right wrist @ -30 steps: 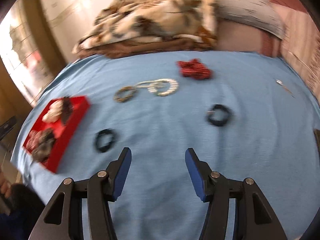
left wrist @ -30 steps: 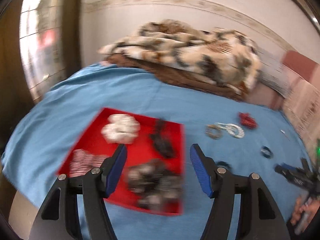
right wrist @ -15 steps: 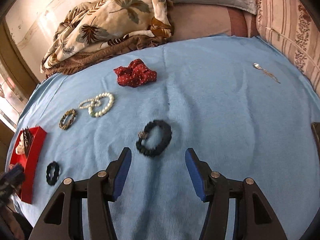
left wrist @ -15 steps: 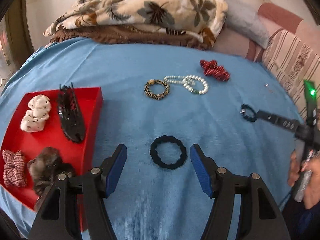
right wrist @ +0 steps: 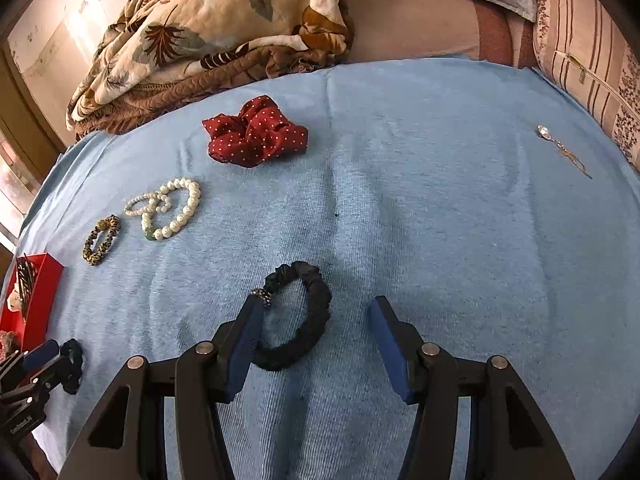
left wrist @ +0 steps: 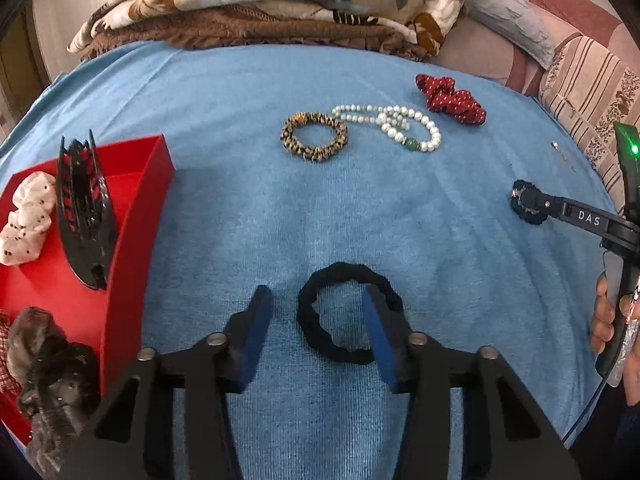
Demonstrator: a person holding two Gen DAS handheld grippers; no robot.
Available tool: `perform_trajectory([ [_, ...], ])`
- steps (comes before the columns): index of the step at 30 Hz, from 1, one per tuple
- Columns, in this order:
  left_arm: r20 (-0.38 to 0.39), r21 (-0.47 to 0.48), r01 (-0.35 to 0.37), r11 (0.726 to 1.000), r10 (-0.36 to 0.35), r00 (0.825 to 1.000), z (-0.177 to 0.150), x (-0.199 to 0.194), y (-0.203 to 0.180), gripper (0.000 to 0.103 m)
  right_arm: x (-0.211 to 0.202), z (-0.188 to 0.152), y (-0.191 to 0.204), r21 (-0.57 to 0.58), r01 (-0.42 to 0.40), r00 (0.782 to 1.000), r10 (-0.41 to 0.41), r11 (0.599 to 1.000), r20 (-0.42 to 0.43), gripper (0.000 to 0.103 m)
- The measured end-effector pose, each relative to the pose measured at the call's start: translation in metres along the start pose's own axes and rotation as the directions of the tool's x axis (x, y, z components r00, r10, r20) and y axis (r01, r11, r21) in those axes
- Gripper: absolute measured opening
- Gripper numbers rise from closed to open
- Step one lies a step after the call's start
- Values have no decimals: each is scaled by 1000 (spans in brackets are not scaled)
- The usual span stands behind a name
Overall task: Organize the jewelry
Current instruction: 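Grasp the black hair tie with the left tool while the right tool grasps the black beaded bracelet, then carry the black hair tie with the left tool toward the red tray while the right tool carries the bracelet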
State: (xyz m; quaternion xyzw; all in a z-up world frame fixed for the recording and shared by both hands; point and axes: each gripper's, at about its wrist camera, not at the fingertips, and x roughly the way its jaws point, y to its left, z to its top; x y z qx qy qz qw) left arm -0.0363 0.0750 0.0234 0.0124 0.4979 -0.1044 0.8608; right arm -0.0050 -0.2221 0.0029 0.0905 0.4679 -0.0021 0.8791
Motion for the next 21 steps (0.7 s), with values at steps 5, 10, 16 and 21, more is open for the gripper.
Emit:
perform_trajectory([
  [5,16,19,-14,1000,13,1000,-1,0,-4,44,2,2,0,1,15,1000,-15,1000,7,56],
  [10,35,17,-51,999,50,998,-3,1,-2,19,4,4,-1,-2,43,999,-43,999,14,40],
  [16,25,-43,3,999,-2,1000,-1,-5,6,10,0,4,4,-16,39,999,-38,999,34,10],
  [21,68,-54,43,998,-40,997,-1,-27,1,10,-20,4,1,32,-18,997,16,999,80,10],
])
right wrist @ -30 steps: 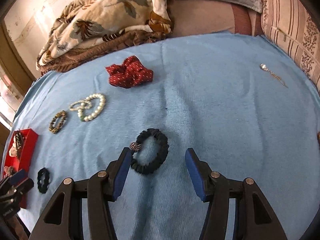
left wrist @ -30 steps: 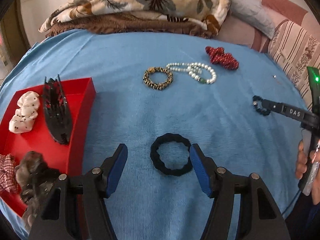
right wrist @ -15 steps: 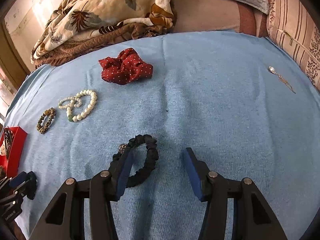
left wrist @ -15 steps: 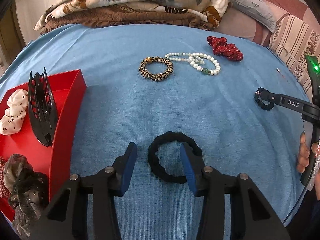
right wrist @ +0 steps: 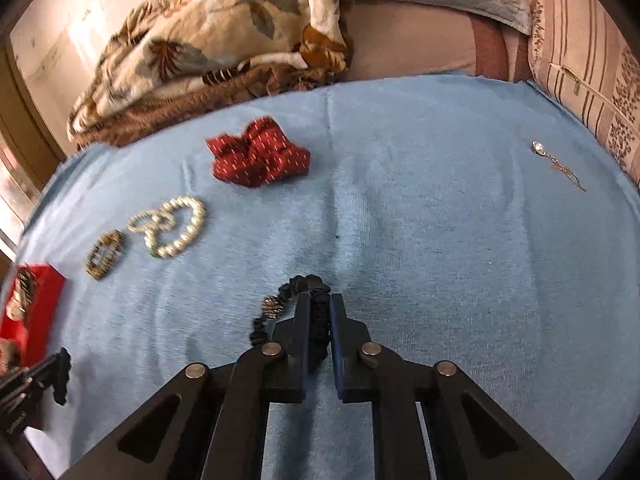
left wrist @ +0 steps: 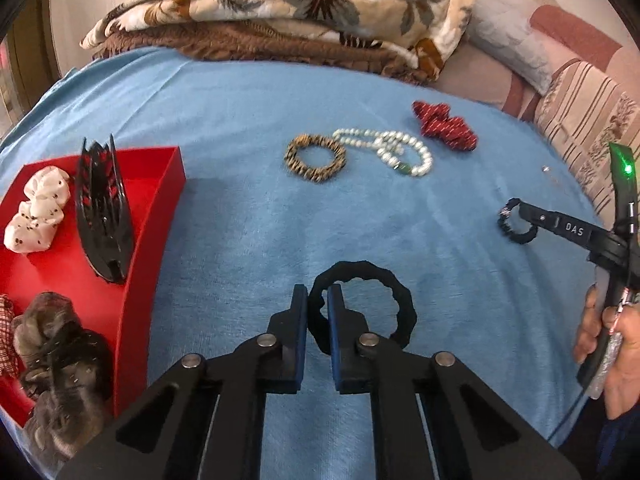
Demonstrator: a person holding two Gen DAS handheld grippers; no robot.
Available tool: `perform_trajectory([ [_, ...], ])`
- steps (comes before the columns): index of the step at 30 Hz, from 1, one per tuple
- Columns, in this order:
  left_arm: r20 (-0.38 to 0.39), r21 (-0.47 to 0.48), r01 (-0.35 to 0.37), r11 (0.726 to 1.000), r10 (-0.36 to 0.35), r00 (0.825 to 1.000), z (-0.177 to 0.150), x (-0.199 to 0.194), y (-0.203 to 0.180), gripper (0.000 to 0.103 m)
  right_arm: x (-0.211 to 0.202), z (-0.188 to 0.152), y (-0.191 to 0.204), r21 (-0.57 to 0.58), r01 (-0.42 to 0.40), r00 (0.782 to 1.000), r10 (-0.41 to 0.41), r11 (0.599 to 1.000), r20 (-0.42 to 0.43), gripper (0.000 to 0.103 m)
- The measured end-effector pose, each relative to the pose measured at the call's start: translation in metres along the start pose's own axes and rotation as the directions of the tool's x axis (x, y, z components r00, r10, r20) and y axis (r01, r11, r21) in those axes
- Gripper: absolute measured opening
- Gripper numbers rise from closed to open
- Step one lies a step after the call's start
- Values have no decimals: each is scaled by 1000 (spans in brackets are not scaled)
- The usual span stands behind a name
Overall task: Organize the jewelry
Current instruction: 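Carry the black hair tie with the left tool toward the red tray while the right tool carries the bracelet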
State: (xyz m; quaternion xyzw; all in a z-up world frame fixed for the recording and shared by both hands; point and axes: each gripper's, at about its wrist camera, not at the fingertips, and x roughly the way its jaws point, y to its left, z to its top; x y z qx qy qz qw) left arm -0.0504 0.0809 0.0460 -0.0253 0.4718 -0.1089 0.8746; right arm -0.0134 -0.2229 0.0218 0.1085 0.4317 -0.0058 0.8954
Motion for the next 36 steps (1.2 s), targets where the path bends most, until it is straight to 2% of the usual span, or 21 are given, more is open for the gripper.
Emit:
perform_trajectory([
  [5,33,14,9,1000,-10,999,-2,-21,-8,9,-19,-5,2,27,-35,999,34,999,32,10],
  [16,114,49,-47,998,41,993,-14,-65,-15,10,-47,-22,35,-37,-73,995,75,997,72,10],
  [26,154,-25,-98,995,101,983,-27,-98,16,10,-55,-49,53,-67,-74,995,77,995,56,10],
  [36,196,-67,-183,981,192,961,-40,-128,48,10,-73,-82,82,-118,-78,996,83,990,35,10],
])
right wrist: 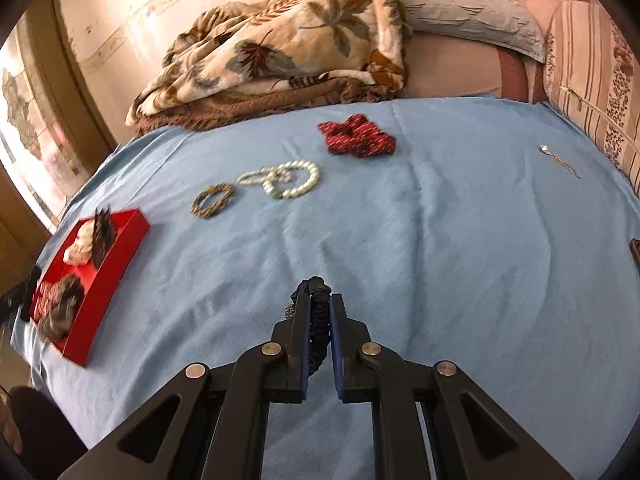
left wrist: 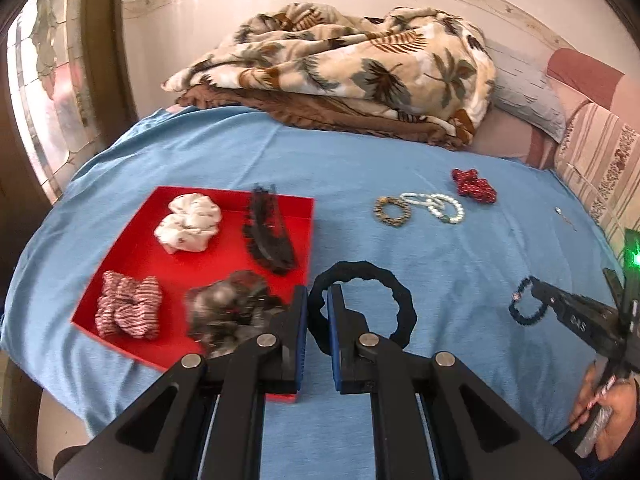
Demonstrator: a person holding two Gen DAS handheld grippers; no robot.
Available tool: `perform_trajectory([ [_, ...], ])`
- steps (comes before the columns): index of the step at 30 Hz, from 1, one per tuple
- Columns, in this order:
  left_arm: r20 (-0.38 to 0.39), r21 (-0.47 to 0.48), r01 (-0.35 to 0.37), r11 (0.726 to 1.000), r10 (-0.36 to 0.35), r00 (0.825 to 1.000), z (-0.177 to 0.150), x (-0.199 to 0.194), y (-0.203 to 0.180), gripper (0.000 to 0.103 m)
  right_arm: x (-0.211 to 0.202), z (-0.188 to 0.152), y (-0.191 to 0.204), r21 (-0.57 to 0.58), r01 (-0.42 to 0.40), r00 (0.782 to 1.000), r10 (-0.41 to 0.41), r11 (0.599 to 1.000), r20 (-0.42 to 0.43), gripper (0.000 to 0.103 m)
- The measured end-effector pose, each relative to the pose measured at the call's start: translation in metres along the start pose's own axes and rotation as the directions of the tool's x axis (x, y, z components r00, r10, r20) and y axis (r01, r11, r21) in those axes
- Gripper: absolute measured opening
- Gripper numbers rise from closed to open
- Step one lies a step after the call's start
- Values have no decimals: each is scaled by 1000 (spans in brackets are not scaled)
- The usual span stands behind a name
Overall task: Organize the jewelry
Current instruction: 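Carry the black hair tie with the left tool toward the red tray while the right tool carries the bracelet, then open the left tool over the red tray while the right tool releases the beaded bracelet there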
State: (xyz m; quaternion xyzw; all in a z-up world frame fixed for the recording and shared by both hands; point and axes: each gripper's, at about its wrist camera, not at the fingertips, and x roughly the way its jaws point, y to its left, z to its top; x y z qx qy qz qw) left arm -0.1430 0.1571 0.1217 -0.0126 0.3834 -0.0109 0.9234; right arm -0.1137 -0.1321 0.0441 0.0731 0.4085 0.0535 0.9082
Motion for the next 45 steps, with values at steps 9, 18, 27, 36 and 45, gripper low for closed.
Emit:
perform_trajectory([
  [9,10,-38,-53,998,54,999,2,-2,39,10,-13,5,63,-114,-61,998,62,992,7,10],
  [18,6,-116,-83,990,84,996,14,8,101,10,-12,23,137,-205,-146,989,149,968,-3,10],
  [27,15,-179,-110,978,114,993,39,22,156,10,-7,42,194,-245,-226,974,225,943,-33,10],
  [36,-39,-197,-138,971,133,990,50,62,190,10,12,52,258,-306,-285,958,275,908,-78,10],
  [45,-70,-255,-132,958,118,991,46,82,211,10,39,54,306,-356,-309,951,285,882,-120,10],
])
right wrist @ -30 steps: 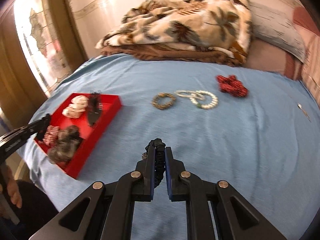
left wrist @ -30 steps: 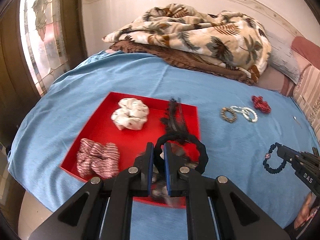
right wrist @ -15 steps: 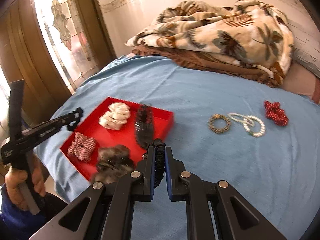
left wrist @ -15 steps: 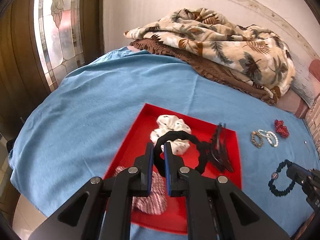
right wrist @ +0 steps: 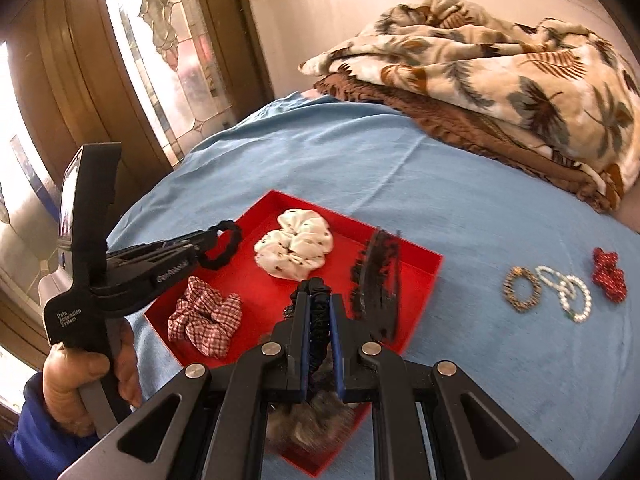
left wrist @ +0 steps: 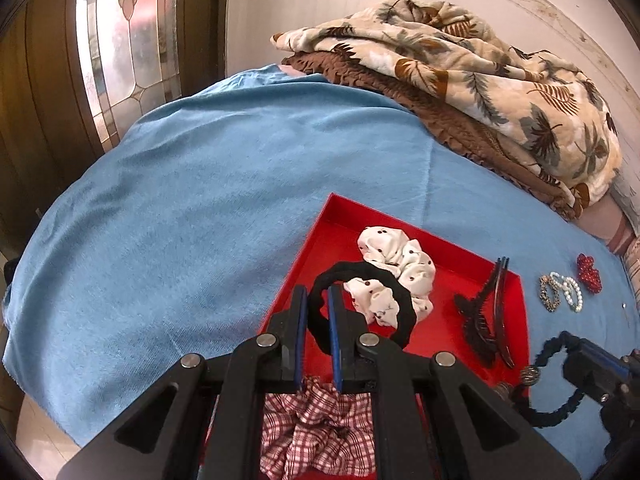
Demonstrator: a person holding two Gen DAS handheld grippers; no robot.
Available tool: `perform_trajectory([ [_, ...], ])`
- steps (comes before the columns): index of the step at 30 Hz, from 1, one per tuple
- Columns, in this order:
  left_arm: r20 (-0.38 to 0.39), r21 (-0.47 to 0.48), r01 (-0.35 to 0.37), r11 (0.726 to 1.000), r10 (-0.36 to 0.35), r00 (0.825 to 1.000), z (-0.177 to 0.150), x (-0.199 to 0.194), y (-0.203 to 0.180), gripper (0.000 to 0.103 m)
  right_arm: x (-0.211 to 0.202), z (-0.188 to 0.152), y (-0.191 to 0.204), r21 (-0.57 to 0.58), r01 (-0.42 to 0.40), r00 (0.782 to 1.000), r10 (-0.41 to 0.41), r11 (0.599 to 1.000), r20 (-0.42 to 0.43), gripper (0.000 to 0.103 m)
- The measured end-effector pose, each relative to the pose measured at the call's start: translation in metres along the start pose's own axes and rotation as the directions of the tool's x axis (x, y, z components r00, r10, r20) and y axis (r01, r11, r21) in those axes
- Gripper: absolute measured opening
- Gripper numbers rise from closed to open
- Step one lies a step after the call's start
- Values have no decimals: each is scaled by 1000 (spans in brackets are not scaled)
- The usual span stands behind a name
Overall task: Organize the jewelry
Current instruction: 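Open the left tool over the red tray while the right tool releases the beaded bracelet there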
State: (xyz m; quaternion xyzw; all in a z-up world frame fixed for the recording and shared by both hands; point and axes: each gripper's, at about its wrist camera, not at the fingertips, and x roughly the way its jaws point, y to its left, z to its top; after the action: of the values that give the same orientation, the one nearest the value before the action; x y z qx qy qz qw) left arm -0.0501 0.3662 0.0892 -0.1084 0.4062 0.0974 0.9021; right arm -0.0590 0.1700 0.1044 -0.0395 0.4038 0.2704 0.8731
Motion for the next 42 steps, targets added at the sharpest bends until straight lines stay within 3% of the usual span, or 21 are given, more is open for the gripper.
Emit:
perform_trajectory([
  [12,-36,31,-55,998,56,998,-2,26,-6,10,56,1,5,-16,18,996,-20,1000,-87,11],
  [29,-39,55,-76,996,79,996,-3,31,-12,10,78,-11,-12,25,38,989,-34,999,-142,11],
  [34,-24,42,-64,997,65,998,-3,27,-12,32,77,-12,-16,47,28,990,-21,998,-137,12],
  [40,14,41,-47,998,46,999,-2,17,-11,41,73,-12,-19,67,18,992,-9,998,-126,14],
  [42,29,34,-41,999,40,999,-2,13,-9,44,71,-11,-19,74,12,993,-3,997,-118,28],
])
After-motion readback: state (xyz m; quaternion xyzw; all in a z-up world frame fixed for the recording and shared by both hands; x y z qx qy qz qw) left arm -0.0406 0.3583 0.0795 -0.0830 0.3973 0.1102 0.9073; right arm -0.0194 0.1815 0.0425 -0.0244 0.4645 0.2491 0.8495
